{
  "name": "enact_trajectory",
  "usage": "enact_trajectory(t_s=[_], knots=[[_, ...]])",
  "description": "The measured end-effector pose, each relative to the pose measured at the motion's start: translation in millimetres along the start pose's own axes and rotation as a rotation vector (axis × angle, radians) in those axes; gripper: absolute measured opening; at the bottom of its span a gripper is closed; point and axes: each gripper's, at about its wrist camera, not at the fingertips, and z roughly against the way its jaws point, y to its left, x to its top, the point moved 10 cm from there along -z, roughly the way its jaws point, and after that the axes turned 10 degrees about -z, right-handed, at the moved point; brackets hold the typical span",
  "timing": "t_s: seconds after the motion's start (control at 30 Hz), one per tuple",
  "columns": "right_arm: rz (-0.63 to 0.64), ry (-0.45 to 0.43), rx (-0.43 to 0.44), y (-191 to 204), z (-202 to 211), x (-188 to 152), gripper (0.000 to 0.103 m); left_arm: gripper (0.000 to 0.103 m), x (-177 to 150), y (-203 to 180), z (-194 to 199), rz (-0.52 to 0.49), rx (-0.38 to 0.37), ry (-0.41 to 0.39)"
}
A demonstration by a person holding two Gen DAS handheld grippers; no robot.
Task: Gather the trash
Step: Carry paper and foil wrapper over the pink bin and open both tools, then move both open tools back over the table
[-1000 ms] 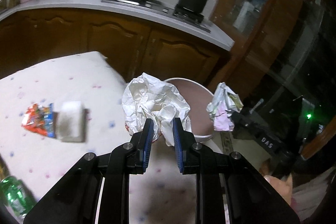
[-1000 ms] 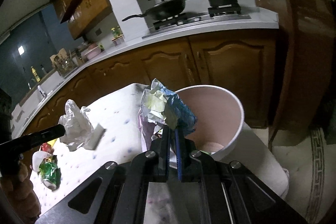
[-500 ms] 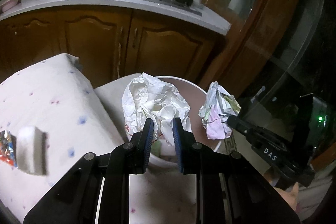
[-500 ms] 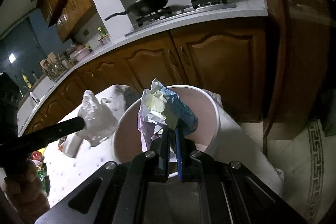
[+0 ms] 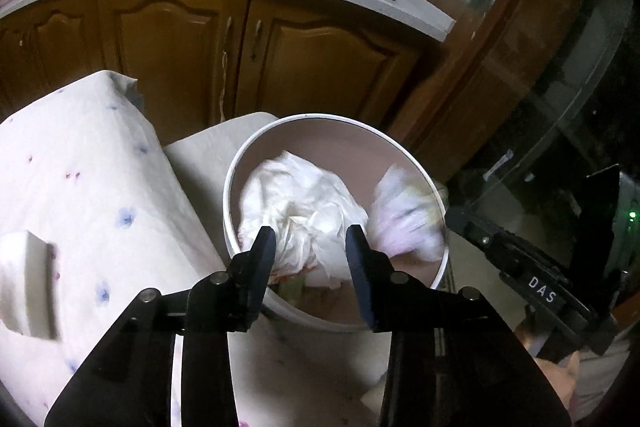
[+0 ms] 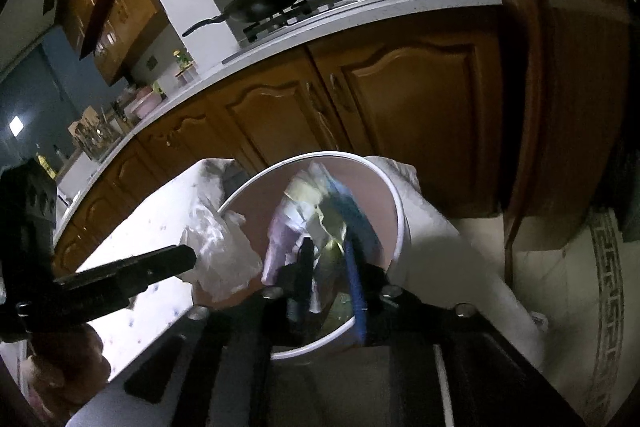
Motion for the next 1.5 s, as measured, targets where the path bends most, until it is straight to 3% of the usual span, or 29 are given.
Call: enact_trajectory(t_s=[0.1,0.47,0.67,0.73,0.9,1.5], knots=[[-0.003,-0.003,0.0,0.0,1.0,0.4,0.031,0.039,-1.0,0.3,3.2,0.008,0.0,-0.006],[0.002,-0.03,0.019,12.9,17.1,-0.1,0.042,0.045,-17.1,8.9,28.0,0.037,0.02,-0.03],[0.019,-0.033,0.042,28.2,24.9,-7.4,0.064,0.06,-30.8,21.1,56.2,0.058,0.07,-0.072],[0.023,-0.029,0.063,36.8,27.7,-12.1,0.076,0.065,-37.7,27.3,69.7,0.074,0.083,-0.093],[0.049,-0.031,0.1,60.4,35.2,-23.8,0.087,0.072,-53.7,42.2,101.2,0.096,0.132,-0.136],[0.155,0.003,0.195,147.4,36.2,-101.4,0.092,0.078,-140.7,103.5,188.3,0.19,0.265,-0.237]])
